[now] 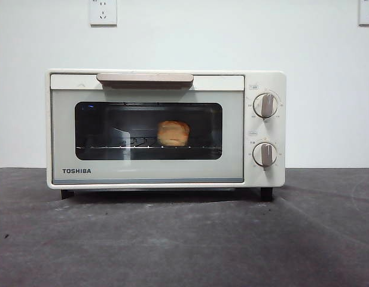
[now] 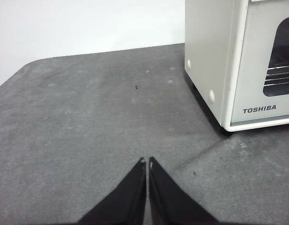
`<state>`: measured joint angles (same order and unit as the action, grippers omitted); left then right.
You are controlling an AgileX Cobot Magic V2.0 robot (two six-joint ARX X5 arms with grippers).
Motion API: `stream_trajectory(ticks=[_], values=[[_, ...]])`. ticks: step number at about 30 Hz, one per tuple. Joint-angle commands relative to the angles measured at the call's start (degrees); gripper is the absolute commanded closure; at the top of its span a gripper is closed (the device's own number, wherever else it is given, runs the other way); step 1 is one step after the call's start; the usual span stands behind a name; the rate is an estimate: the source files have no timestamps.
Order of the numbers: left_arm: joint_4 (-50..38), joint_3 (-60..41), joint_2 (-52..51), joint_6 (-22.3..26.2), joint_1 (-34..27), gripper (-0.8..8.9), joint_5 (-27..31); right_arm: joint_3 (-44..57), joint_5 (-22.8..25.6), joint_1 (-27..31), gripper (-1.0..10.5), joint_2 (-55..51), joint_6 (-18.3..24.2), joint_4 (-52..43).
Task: The left arm flap open the oven, the right arm pick bread and place it into oven, the left arm flap close the oven
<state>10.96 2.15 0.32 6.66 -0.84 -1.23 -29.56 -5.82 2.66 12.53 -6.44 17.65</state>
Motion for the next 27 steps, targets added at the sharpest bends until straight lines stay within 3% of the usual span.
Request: stream_trajectory(ticks=[1, 5, 13, 27], values=[[0.1, -0.8, -0.1, -0.3, 0.1, 7.97, 0.2, 6.6, 0.1, 0.7, 9.3, -3.4, -2.1, -6.5], [0.1, -0.8, -0.1, -0.3, 0.1, 7.97, 0.2, 15.5, 0.1, 0.6, 9.3, -7.8, -4.5, -11.9], [0.1, -0.8, -0.1, -0.3, 0.1, 7.97, 0.2, 25.0, 1.8, 0.6, 9.3, -12.1, -5.6, -12.1], [0.1, -0.8, -0.1, -0.3, 0.1, 7.97, 0.2, 29.0, 3.8, 0.6, 9.3, -12.3, -7.5, -8.0]])
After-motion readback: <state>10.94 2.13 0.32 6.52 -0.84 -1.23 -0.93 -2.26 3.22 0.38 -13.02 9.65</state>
